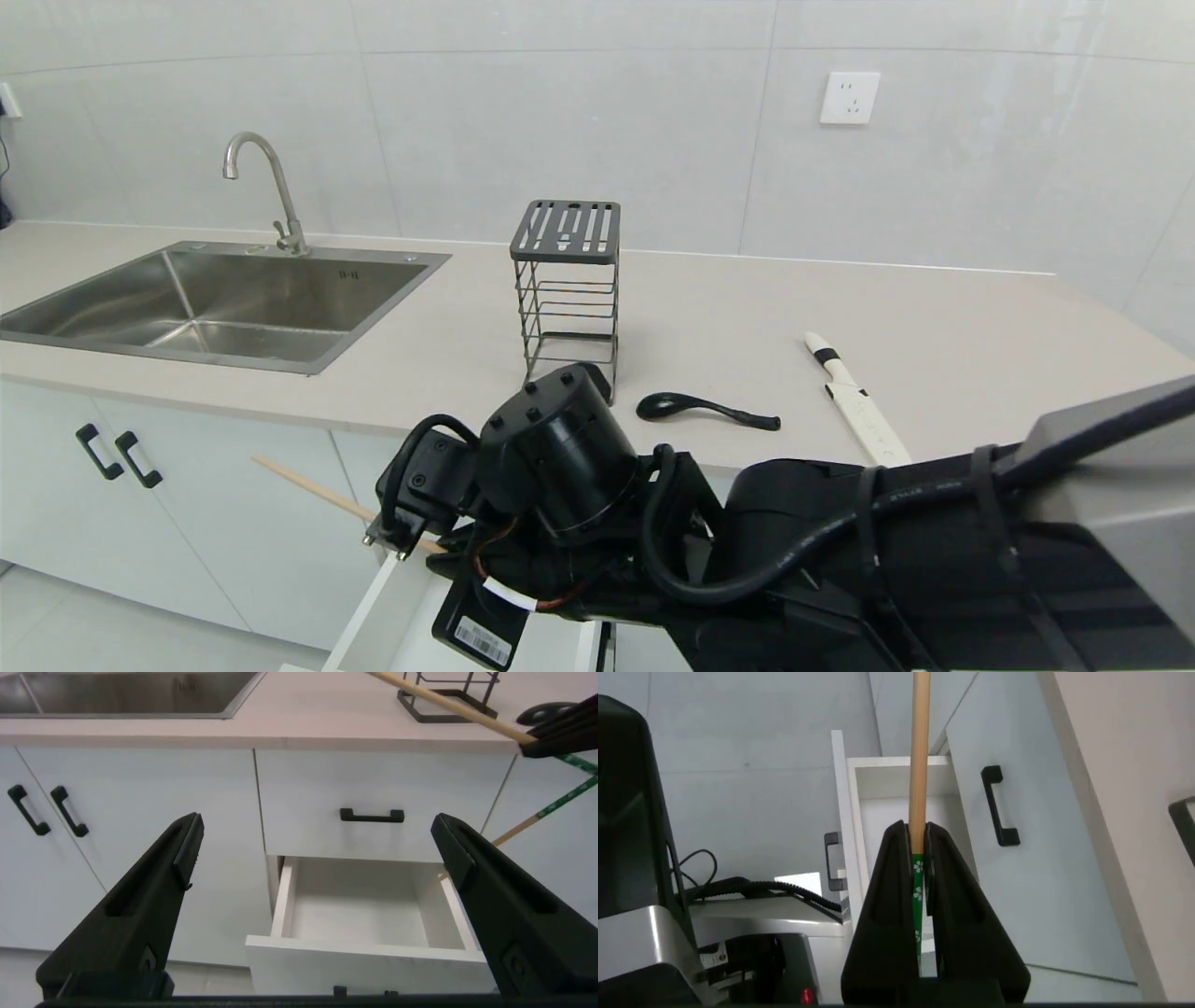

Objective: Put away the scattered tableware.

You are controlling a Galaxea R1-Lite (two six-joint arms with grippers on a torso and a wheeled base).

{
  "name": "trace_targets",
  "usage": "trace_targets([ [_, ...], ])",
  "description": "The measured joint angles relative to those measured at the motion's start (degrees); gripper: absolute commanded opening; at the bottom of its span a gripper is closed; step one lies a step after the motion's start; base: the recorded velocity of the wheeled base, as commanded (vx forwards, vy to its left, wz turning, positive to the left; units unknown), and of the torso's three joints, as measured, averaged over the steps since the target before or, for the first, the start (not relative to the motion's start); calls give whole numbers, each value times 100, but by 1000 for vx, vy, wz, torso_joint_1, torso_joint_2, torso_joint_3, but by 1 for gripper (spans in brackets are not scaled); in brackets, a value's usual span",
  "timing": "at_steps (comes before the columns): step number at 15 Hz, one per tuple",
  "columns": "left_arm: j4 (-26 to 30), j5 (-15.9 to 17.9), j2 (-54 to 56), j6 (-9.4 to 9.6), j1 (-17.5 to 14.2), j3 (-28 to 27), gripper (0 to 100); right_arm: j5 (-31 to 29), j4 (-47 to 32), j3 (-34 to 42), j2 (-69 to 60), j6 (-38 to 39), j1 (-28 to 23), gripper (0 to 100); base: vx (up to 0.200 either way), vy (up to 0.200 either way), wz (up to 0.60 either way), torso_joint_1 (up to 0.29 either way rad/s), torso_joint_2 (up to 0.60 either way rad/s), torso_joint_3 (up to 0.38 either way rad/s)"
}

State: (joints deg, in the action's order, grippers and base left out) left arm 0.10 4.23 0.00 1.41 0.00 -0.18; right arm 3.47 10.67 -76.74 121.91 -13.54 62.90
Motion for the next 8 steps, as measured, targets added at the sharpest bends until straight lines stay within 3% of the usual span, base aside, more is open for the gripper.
trace_targets([
  [8, 0, 0, 0, 0, 0, 0, 100, -17, 0, -374, 649, 197, 49, 0, 0, 0, 0, 0, 0, 0],
])
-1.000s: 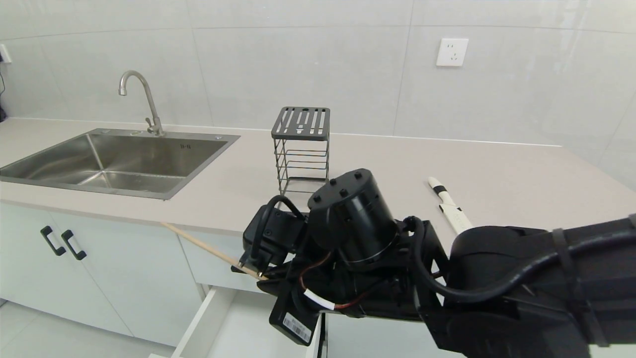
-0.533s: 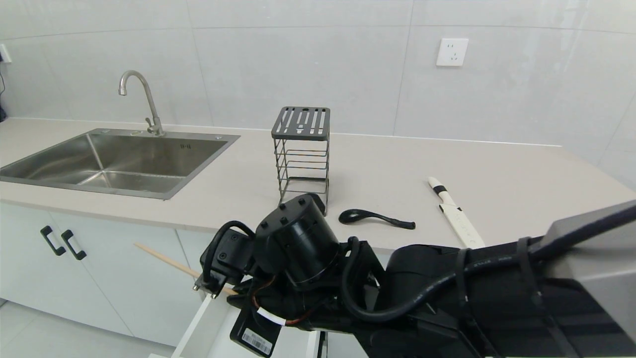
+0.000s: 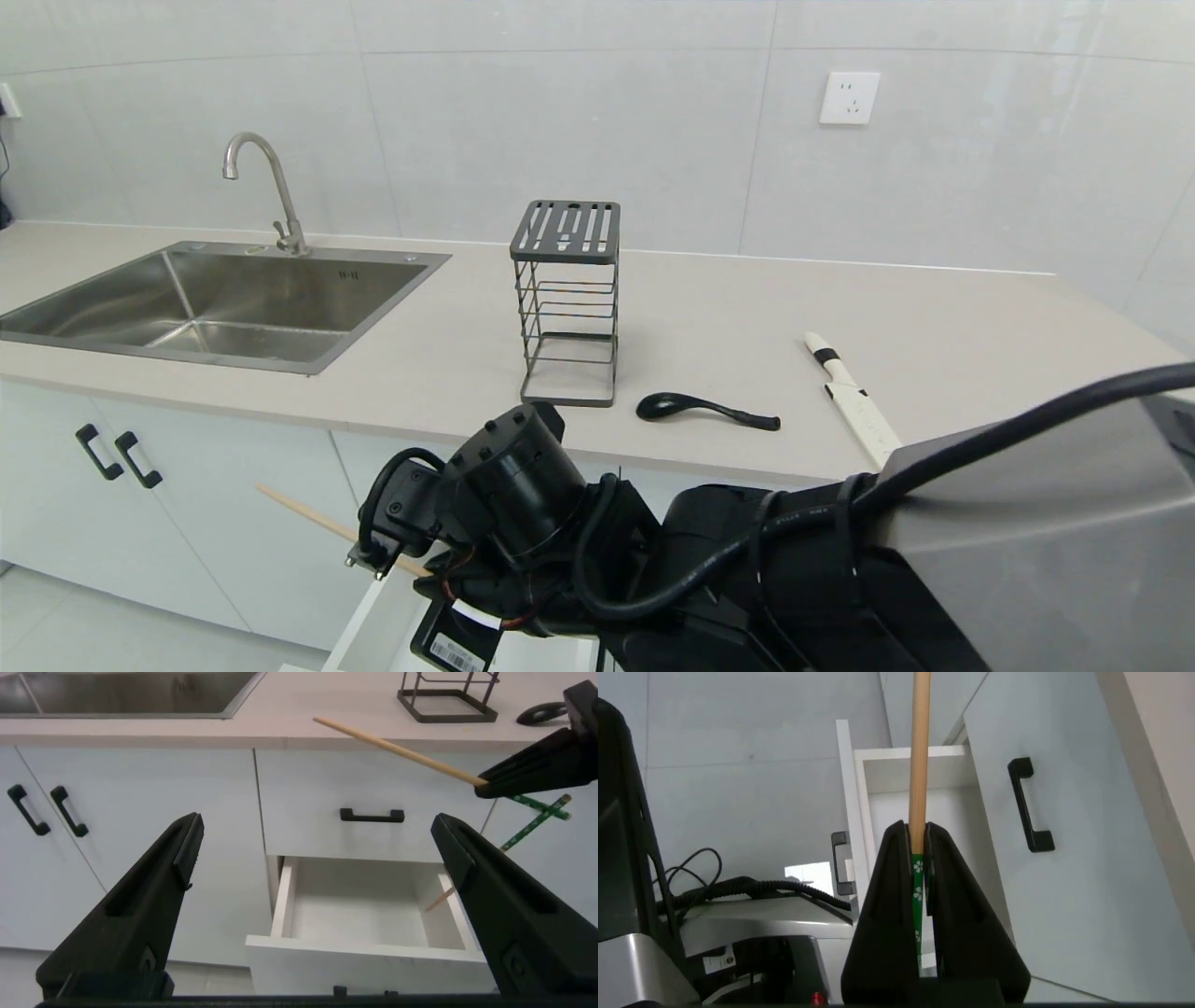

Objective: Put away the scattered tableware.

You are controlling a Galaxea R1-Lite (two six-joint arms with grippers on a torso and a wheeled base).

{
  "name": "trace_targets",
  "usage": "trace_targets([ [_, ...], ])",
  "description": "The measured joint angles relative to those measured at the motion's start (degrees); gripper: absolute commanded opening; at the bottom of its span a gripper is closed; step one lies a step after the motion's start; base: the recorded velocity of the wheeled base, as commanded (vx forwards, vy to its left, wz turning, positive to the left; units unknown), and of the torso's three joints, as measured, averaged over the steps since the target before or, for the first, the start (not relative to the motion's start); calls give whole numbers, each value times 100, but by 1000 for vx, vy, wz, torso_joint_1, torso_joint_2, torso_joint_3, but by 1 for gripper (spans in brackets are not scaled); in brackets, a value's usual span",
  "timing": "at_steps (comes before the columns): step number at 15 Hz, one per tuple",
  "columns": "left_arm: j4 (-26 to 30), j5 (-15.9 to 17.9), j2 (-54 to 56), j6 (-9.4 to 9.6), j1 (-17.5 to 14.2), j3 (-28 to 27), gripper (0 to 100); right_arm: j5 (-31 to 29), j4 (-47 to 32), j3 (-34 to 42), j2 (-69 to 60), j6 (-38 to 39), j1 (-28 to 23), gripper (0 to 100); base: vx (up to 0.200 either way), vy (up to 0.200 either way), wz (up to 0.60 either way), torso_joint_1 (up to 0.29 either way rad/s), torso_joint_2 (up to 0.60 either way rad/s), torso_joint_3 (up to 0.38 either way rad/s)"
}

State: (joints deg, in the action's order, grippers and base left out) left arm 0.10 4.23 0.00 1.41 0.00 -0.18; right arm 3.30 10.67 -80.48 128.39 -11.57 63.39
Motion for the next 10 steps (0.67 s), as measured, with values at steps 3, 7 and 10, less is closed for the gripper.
trace_targets([
  [3, -2, -2, 0, -2, 0, 0, 100, -9, 71, -59, 113, -6, -2, 0, 0, 0, 0, -110, 237, 144],
  [7, 0, 1, 0, 0, 0, 0, 100, -252, 862, -77, 356, -20, 2, 0, 0, 0, 0, -205, 468, 257],
  [10, -2, 0, 0, 0, 0, 0, 100, -330, 881, -74, 446, -20, 50, 0, 0, 0, 0, -196, 455, 253],
])
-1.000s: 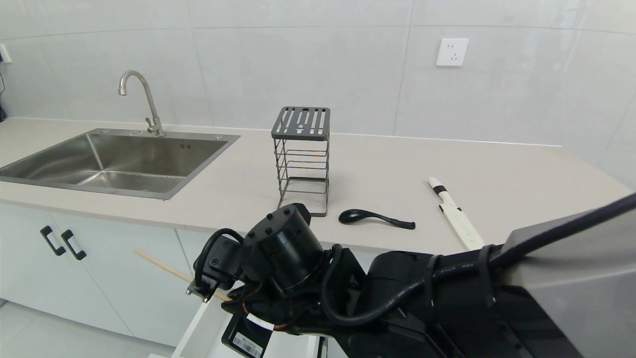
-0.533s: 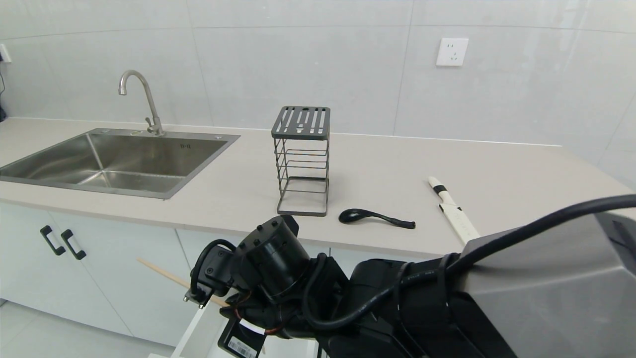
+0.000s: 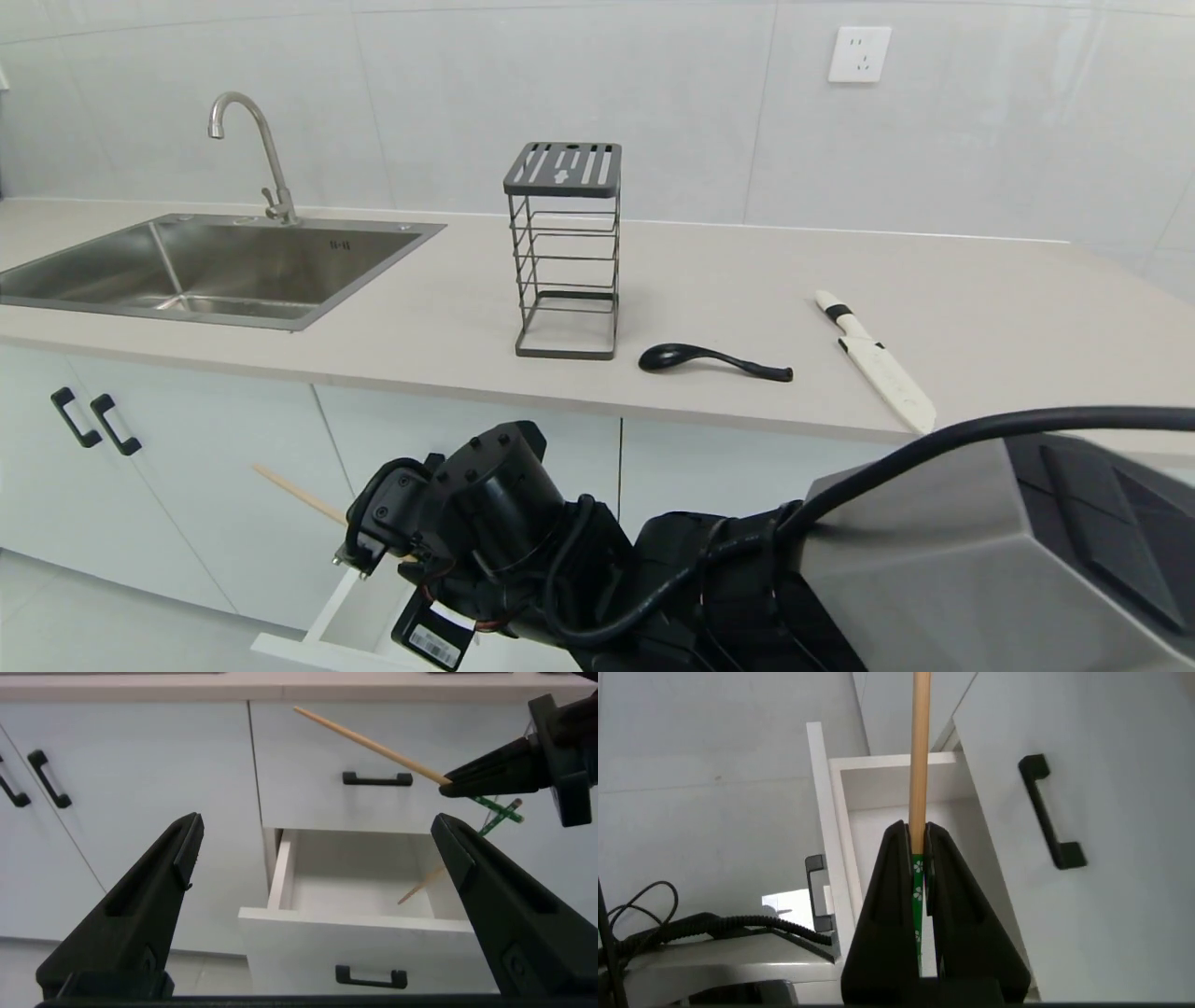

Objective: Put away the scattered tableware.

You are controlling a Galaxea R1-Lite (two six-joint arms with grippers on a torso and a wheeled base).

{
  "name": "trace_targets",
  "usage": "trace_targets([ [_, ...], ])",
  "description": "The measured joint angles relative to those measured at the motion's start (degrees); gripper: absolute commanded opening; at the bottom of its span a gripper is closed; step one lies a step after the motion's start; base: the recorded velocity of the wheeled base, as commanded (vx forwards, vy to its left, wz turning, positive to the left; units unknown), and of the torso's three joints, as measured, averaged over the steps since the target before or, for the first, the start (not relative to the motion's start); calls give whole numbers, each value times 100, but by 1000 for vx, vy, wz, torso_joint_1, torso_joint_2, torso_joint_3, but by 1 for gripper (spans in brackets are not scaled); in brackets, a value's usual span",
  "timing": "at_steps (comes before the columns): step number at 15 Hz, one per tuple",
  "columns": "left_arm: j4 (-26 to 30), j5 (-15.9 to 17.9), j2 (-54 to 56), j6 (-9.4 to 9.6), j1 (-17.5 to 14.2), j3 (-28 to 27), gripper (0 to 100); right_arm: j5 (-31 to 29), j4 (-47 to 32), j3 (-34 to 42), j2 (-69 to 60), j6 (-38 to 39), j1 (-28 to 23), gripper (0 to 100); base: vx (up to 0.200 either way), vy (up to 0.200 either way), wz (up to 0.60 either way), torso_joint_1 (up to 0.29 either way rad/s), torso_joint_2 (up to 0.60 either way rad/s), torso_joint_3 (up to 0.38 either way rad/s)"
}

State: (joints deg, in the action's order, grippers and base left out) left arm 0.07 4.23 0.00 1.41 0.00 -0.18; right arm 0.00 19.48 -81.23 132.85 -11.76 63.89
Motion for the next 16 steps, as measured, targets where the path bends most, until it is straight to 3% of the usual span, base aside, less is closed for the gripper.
trace_targets([
  [3, 4, 1, 0, 0, 0, 0, 100, 0, 83, -13, 69, -6, 5, 0, 0, 0, 0, -59, 142, 84],
  [6, 2, 0, 0, 0, 0, 0, 100, 0, 980, -77, 232, -39, 9, 0, 0, 0, 0, 0, 0, 0],
  [10, 0, 1, 0, 0, 0, 0, 100, 0, 1588, -77, 603, -24, -4, 0, 0, 0, 0, 0, 0, 0],
  [16, 2, 0, 0, 0, 0, 0, 100, 21, 1191, 177, 979, 315, -151, 0, 0, 0, 0, 0, 0, 0],
])
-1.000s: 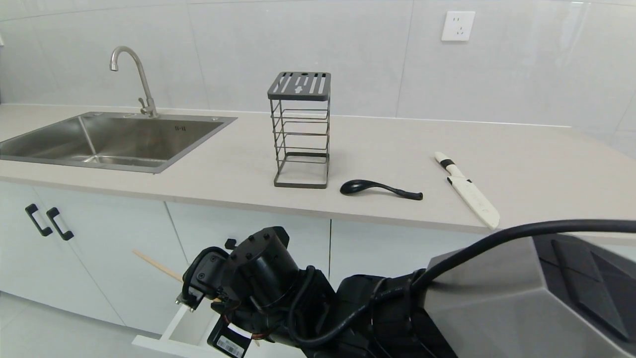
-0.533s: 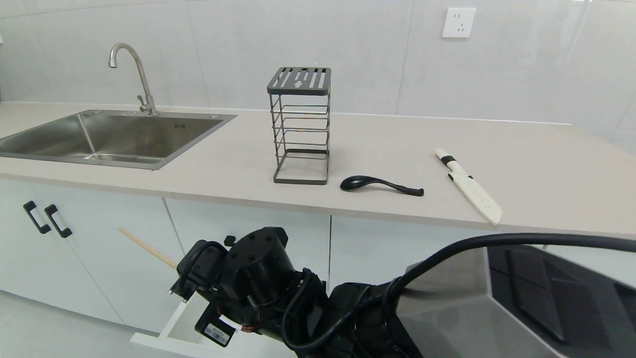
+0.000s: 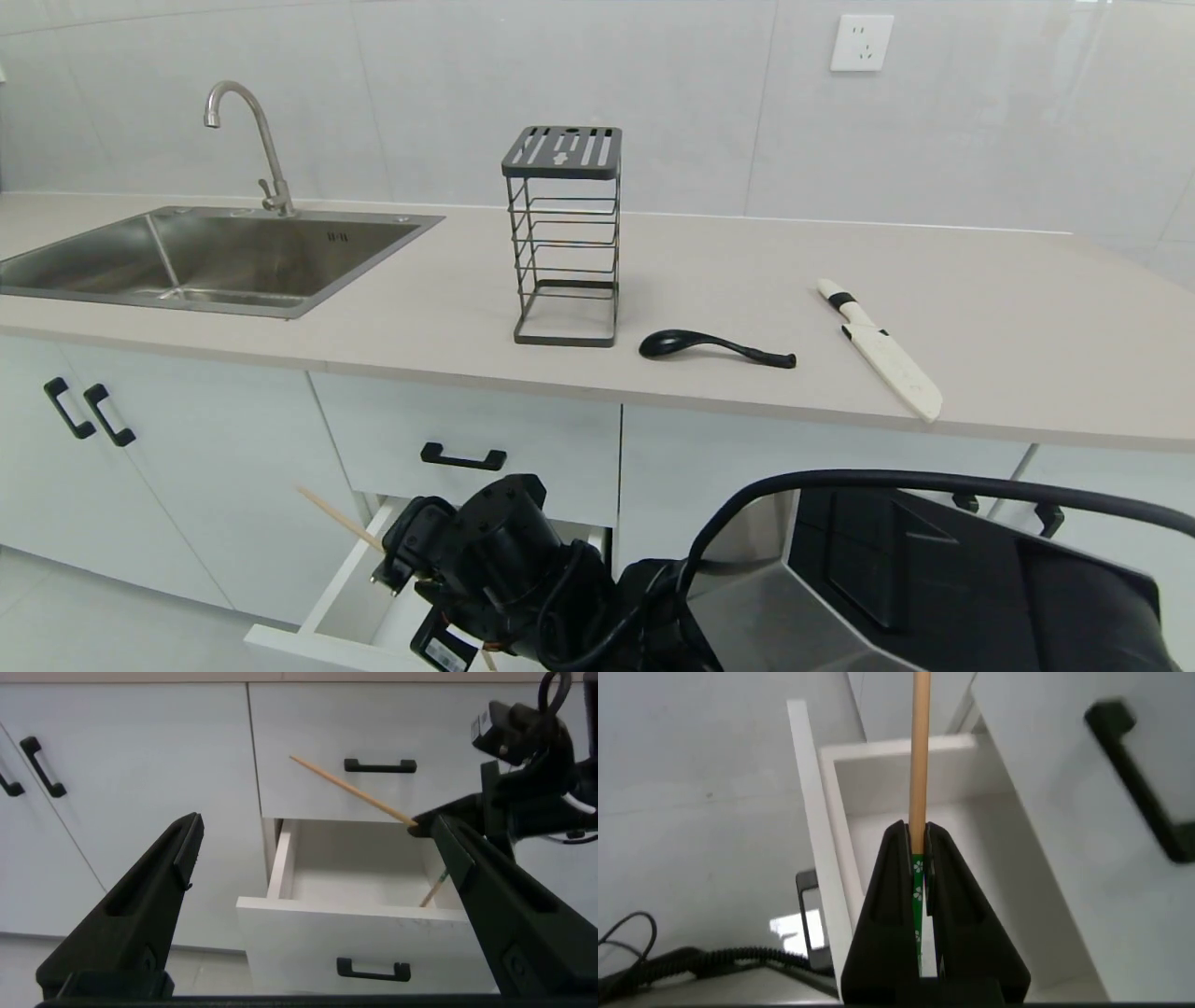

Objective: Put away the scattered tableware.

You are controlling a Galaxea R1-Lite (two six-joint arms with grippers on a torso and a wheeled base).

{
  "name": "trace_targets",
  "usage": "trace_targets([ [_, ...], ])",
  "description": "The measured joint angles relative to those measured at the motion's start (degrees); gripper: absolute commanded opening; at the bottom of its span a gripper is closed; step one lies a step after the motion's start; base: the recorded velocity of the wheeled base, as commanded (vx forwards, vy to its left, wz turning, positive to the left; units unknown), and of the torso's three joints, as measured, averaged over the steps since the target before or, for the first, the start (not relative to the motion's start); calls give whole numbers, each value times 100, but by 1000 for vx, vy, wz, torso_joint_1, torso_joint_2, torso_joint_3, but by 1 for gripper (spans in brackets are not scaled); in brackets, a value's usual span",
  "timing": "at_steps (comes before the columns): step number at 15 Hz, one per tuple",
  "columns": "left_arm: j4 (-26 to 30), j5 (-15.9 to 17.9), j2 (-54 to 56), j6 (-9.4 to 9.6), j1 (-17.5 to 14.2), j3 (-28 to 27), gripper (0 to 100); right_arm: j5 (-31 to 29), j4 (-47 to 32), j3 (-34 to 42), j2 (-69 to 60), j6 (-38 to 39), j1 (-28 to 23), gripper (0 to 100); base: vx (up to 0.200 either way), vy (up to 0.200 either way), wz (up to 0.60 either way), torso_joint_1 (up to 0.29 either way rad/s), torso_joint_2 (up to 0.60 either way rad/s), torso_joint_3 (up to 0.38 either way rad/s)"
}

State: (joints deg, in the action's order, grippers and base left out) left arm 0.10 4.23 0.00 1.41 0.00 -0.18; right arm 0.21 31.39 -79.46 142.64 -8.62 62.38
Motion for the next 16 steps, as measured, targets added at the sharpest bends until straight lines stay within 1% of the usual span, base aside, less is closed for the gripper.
trace_targets([
  [1, -2, 0, 0, 0, 0, 0, 100, 0, -126, 30, 13, -2, -17, 0, 0, 0, 0, 0, 0, 0],
  [6, 0, 0, 0, -2, 0, 0, 100, 1, -200, 83, 46, -2, -48, 0, 0, 0, 0, 0, 0, 0],
  [8, 0, 0, 0, 0, 0, 0, 100, -7, -567, 115, 35, 2, -52, 0, 0, 0, 0, 0, 0, 0],
  [10, 0, 0, 0, 0, 0, 0, 100, -16, -1191, 123, -46, 2, -41, 0, 0, 0, 0, 0, 0, 0],
  [14, 0, -2, 0, -2, 0, 0, 100, -21, -1688, 110, -184, 2, -45, 0, 0, 0, 0, 0, 0, 0],
  [16, 0, 0, 0, -2, 0, 0, 100, -63, -1754, 60, -218, -5, -74, 0, 0, 0, 0, 0, 0, 0],
])
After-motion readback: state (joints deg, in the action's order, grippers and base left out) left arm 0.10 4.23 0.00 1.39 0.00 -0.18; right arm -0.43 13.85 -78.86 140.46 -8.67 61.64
